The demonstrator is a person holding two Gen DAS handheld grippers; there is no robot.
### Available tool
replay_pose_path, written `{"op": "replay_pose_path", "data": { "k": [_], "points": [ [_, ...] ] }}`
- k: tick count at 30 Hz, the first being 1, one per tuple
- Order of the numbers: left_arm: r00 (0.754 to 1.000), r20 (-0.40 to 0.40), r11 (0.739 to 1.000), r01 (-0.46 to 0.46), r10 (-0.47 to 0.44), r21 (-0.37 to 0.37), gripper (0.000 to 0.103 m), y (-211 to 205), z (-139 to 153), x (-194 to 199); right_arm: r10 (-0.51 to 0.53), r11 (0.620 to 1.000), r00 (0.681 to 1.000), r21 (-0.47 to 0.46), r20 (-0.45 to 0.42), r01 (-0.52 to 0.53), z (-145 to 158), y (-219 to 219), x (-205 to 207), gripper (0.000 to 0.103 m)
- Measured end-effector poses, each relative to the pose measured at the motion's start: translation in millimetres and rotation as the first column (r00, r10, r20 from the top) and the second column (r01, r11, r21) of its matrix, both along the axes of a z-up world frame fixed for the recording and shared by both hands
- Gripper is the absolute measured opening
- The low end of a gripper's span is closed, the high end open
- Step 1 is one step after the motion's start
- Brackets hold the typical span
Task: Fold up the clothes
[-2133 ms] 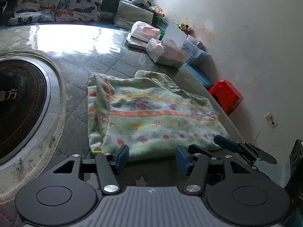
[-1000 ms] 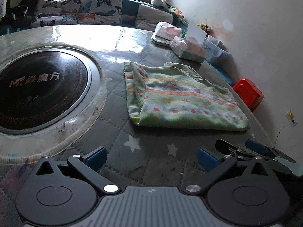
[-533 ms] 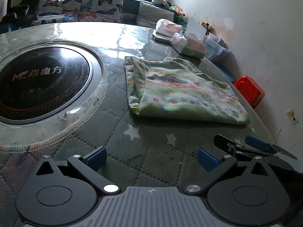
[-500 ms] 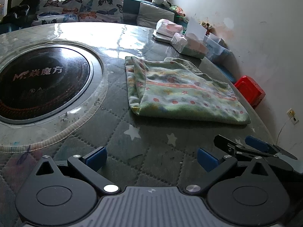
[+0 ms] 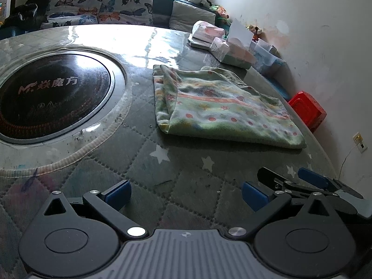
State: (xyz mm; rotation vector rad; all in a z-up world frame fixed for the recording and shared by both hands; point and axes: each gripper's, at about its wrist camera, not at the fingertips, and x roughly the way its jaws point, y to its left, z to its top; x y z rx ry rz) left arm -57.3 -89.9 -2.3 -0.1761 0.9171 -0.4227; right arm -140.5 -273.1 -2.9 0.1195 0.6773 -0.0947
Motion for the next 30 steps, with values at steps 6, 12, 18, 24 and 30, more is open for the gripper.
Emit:
{"op": "replay_pose_path", "data": {
  "k": [6,12,18,24,30],
  "points": [
    [1.0,0.004,1.0,0.003,-0.003,0.013,0.103,-3.2,-0.4,-2.9,0.003,1.0,1.0,0.005,0.0,-0.003,-0.7,1.1,-2.3,0.103],
    [1.0,0.008,1.0,0.009,-0.009,0.026,0.103,-5.9,-0.8,-5.1,0.003,1.0,1.0,0.011,-0.002,-0.003,-1.2,0.5,-2.9,0.103],
    [1.0,0.012,0.999,0.013,-0.014,0.038,0.103,-8.1,-1.1,-6.3,0.008,1.0,1.0,0.011,-0.006,-0.008,-2.0,1.8,-2.6,0.103],
    [1.0,0.013,0.999,0.014,-0.015,0.041,0.103,-8.4,-0.9,-6.9,0.007,1.0,1.0,0.014,-0.011,-0.006,-3.4,1.4,-1.8,0.103],
    [1.0,0.013,0.999,0.015,-0.015,0.042,0.103,-8.5,-1.1,-7.0,0.008,1.0,1.0,0.012,-0.014,-0.008,-4.0,1.9,-1.2,0.103]
  ]
}}
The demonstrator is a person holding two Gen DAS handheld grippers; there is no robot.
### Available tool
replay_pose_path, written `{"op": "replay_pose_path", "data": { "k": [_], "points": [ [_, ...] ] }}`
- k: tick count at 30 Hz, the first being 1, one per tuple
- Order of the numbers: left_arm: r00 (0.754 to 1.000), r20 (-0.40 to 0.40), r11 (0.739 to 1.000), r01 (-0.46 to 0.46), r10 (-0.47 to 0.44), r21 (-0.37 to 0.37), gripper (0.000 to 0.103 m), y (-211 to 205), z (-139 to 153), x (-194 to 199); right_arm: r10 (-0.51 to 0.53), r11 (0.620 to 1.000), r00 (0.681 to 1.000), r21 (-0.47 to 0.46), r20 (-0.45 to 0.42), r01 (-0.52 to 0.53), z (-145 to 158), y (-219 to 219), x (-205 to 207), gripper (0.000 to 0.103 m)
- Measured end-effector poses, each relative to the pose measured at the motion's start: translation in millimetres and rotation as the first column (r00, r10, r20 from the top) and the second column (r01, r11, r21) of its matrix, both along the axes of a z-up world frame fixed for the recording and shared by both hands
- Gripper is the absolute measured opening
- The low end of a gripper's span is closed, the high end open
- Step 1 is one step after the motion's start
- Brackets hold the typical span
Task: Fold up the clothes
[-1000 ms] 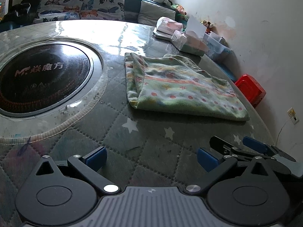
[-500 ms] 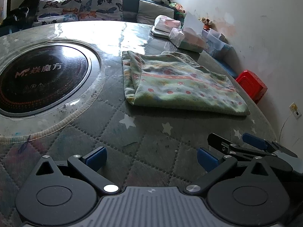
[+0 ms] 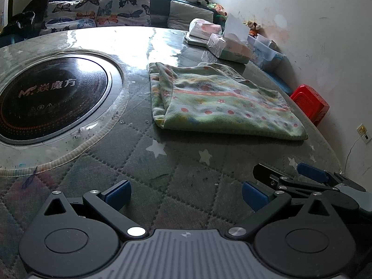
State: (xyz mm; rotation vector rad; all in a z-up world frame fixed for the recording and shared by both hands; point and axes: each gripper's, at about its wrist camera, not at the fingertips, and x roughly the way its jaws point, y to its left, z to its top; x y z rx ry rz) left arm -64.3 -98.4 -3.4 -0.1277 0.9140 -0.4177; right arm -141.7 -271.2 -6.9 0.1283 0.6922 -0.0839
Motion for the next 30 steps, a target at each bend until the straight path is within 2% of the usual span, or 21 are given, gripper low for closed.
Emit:
{"op": "replay_pose_path", "data": {
  "k": [30],
  "points": [
    [1.0,0.002,1.0,0.007,-0.007,0.014,0.103,-6.2,-0.3,-1.1,0.002,1.0,1.0,0.011,-0.003,-0.002,-2.1,-1.3,0.8,0.103]
  ]
}}
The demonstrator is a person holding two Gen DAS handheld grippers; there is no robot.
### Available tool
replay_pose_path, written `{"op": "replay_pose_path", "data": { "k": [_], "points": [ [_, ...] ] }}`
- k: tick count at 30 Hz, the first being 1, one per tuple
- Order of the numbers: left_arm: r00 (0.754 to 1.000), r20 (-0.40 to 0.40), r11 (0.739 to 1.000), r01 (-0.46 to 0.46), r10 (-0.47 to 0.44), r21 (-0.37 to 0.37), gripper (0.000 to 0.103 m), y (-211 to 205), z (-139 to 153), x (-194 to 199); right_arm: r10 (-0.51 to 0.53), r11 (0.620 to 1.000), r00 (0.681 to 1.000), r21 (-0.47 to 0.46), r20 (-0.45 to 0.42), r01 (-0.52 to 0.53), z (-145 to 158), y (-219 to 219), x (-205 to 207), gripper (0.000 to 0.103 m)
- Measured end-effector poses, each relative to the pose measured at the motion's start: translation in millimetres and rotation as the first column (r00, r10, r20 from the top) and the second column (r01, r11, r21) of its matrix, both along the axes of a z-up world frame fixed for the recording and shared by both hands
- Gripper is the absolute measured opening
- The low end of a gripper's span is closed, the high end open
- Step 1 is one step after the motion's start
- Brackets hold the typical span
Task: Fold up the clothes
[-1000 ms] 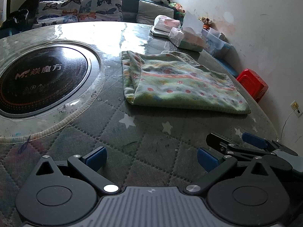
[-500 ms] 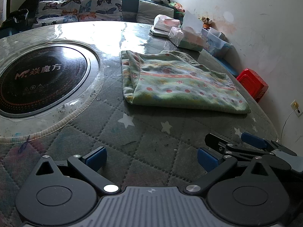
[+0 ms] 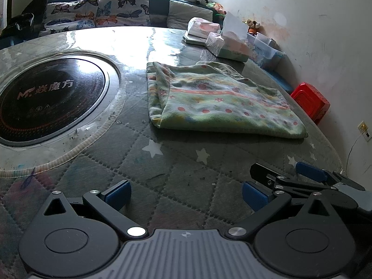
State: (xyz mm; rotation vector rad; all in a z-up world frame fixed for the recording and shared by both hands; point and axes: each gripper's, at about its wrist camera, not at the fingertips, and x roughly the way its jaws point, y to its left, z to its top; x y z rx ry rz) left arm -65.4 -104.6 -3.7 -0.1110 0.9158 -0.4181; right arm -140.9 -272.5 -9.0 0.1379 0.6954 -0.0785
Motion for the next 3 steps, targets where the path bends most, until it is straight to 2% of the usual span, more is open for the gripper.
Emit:
{"op": "replay_pose_path", "data": {
  "k": [3],
  "points": [
    [1.0,0.0,1.0,0.002,-0.002,0.002,0.103,-0.4,0.0,0.2,0.0,1.0,1.0,-0.001,0.0,0.0,0.0,-0.2,-0.2,0.103]
  ]
}}
